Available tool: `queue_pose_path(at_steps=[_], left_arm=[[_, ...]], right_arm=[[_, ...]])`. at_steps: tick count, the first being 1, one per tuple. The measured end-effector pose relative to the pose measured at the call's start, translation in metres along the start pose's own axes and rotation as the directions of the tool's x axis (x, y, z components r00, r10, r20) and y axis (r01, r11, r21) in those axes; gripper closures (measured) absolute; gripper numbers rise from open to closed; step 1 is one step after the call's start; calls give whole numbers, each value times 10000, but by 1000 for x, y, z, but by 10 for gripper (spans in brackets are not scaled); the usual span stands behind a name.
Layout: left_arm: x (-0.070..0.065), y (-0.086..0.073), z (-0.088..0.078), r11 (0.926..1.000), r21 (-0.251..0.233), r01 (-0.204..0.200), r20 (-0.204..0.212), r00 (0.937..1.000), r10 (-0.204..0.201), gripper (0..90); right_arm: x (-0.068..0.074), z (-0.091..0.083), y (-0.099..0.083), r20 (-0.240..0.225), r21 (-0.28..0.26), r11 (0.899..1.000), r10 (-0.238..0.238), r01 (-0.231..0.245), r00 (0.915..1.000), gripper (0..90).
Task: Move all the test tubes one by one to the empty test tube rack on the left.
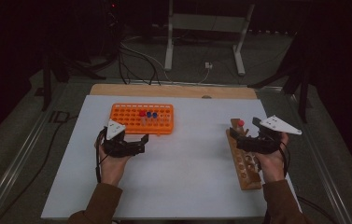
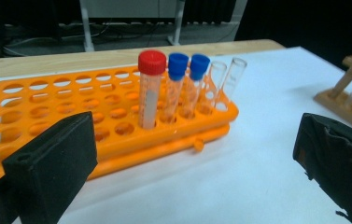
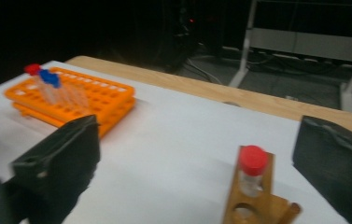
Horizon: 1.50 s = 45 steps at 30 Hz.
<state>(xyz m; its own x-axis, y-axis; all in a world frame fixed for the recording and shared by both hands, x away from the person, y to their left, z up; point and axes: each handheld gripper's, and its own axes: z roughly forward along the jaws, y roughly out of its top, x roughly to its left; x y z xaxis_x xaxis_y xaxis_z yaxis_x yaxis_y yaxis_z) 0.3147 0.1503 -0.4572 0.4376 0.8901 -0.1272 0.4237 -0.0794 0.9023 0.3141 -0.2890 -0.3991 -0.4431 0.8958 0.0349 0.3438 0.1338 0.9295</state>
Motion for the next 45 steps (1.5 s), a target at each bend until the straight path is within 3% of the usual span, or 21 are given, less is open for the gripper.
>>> queue_pose_path(at_steps=[6, 10, 13, 17, 22, 25, 31, 37, 45], left_arm=[[2, -1, -6, 9999, -99, 127, 42, 9999, -126, 5], [3, -1, -8, 9994, -233, 253, 132, 9996, -250, 5], [4, -2, -9, 9992, -232, 310, 72, 9995, -308, 5], [4, -3, -8, 9992, -177, 346, 79, 9994, -344, 5], [3, -3, -8, 9991, -165, 384, 103, 9992, -383, 5], [4, -3, -9, 9989, -183, 442, 92, 9990, -441, 5], [4, -4, -7, 9990, -120, 430, 113, 9990, -428, 5], [3, -5, -7, 9990, -102, 424, 140, 9990, -423, 5], [-1, -5, -6, 9997, -36, 254, 384, 9989, -252, 7]], right_arm=[[-19, 15, -5, 367, 542, 9985, 63, -83, 9993, 128], [-29, 28, -14, 556, 1222, 9924, 48, -116, 9984, 181], [-33, 37, -20, 670, 1675, 9859, -50, -63, 9977, 273], [-31, 48, -24, 593, 2161, 9758, -469, 331, 9971, 460], [-34, 60, -29, 817, 2737, 9615, -468, 227, 9956, 636], [-35, 60, -29, 946, 2667, 9637, -408, 142, 9947, 739], [-36, 55, -27, 996, 2428, 9701, -254, 5, 9947, 747], [-36, 44, -20, 1018, 1865, 9824, -96, -96, 9948, 748], [-35, 30, -9, 988, 1491, 9887, -278, 128, 9947, 748]])
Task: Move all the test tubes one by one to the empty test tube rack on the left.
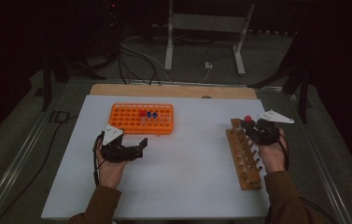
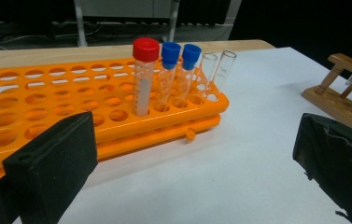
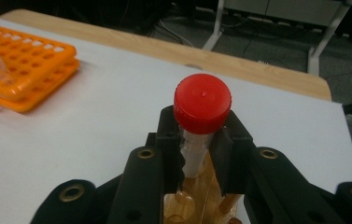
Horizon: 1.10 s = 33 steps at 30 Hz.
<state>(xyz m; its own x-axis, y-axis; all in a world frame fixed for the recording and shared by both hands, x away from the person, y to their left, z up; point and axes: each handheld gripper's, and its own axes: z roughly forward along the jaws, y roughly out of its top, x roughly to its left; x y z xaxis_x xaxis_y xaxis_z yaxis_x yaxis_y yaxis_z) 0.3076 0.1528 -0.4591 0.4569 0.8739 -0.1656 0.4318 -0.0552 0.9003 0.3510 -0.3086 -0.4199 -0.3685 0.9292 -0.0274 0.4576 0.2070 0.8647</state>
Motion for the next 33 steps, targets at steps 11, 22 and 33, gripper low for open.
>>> queue_pose_path(at_steps=[11, 22, 33], left_arm=[[-9, 3, 0, 9998, -151, -150, 352, 9993, 155, 7], [-46, 13, 12, 9948, -292, -979, 1091, 9889, 1006, 22], [-103, 21, 40, 9724, -235, -2320, 2166, 9484, 2315, 163]], right_arm=[[8, -23, 18, -545, -565, 9983, -147, 116, 9984, 748], [49, -17, 19, -1786, -421, 9980, -541, 473, 9824, 746], [95, -13, 21, -2880, -390, 9940, -1094, 1025, 9514, 744]])
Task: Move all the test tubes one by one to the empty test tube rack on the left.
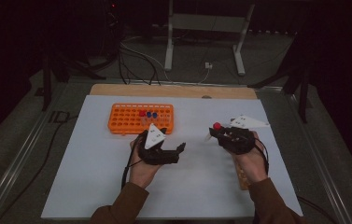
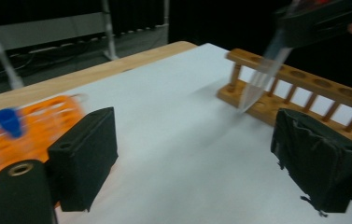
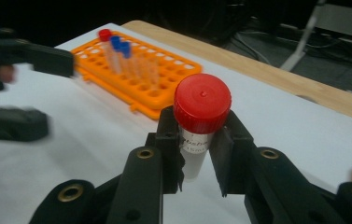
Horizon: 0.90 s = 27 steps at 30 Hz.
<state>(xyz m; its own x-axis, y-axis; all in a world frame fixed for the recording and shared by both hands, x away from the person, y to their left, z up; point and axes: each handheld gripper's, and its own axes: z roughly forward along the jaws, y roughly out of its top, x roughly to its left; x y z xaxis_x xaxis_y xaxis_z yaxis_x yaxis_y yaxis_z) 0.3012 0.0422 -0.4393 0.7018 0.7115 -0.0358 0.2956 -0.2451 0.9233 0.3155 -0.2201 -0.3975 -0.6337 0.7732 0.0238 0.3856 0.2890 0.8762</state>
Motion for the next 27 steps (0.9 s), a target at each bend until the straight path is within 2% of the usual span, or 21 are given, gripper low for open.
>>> queue_pose_path(at_steps=[3, 5, 8, 13, 15, 17, 20, 22, 23, 27], left_arm=[[-10, 1, 9, 9997, 99, -229, 126, 9997, 228, 187], [-15, 1, 13, 9989, 103, -467, 97, 9989, 466, 244], [-21, 0, 20, 9980, 142, -609, 204, 9980, 606, 353], [-25, 0, 26, 9961, 206, -860, 426, 9955, 850, 526], [-26, 0, 27, 9954, 226, -927, 478, 9947, 915, 570], [-26, 1, 27, 9952, 217, -953, 522, 9942, 940, 611], [-25, 1, 26, 9951, 179, -977, 548, 9938, 966, 724], [-27, 0, 26, 9937, 116, -1118, 476, 9927, 1111, 743], [-27, 1, 25, 9935, 89, -1131, 429, 9927, 1127, 752], [-21, 1, 22, 9948, -25, -1014, 260, 9945, 1015, 754]], right_arm=[[9, 6, 1, -237, 117, 9999, -68, 71, 9997, 743], [14, 9, 1, -427, 162, 9998, -97, 104, 9990, 743], [22, 13, 2, -711, 212, 9997, -140, 155, 9974, 743], [30, 18, 4, -1007, 302, 9994, -143, 175, 9948, 743], [32, 20, 4, -1084, 360, 9991, -171, 212, 9940, 743], [34, 22, 5, -1215, 373, 9991, -172, 219, 9924, 743], [37, 23, 5, -1258, 390, 9988, -230, 281, 9918, 743], [38, 23, 5, -1213, 396, 9989, -215, 265, 9924, 738], [37, 22, 5, -1216, 381, 9990, -190, 238, 9924, 710], [32, 13, 5, -1044, 68, 10000, -53, 60, 9945, 498]])
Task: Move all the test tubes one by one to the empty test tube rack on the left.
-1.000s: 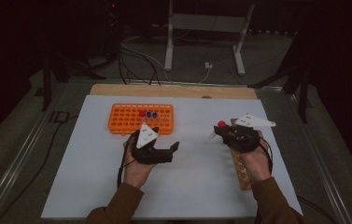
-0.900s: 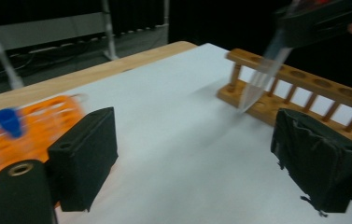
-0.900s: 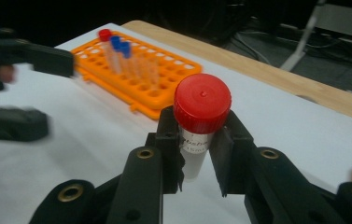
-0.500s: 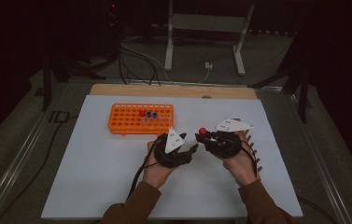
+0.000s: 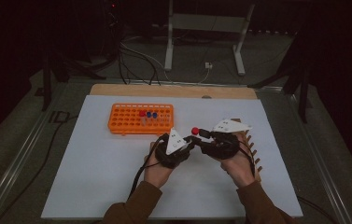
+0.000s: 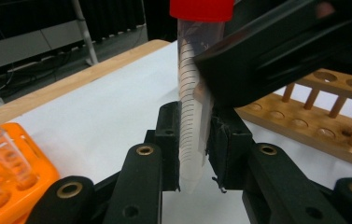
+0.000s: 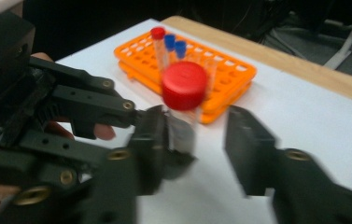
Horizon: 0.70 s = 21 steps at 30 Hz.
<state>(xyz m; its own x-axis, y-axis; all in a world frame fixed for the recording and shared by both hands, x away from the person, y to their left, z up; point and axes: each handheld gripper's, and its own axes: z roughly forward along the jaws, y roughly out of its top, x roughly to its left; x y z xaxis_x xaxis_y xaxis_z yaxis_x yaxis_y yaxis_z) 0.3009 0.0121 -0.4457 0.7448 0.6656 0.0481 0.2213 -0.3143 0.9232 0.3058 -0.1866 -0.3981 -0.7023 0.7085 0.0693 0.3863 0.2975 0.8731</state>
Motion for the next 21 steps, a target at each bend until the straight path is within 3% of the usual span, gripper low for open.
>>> queue_pose_path(at_steps=[4, 8, 15, 21], left_arm=[[11, -2, -6, 9995, -114, 292, -292, 9991, -295, 755], [24, -6, -15, 9977, -253, 630, -610, 9961, -645, 754], [46, -11, -34, 9942, -439, 982, -1155, 9880, -1027, 754], [60, -13, -45, 9911, -592, 1190, -1495, 9806, -1266, 754]], right_arm=[[-8, -13, -3, 644, -471, 9989, 45, -14, 9979, 311], [-17, -21, -11, 1307, -457, 9989, 182, -124, 9913, 174], [-36, -35, -40, 2336, -734, 9948, 861, -708, 9685, 74], [-48, -45, -53, 2713, -1021, 9891, 1301, -1058, 9537, 23]])
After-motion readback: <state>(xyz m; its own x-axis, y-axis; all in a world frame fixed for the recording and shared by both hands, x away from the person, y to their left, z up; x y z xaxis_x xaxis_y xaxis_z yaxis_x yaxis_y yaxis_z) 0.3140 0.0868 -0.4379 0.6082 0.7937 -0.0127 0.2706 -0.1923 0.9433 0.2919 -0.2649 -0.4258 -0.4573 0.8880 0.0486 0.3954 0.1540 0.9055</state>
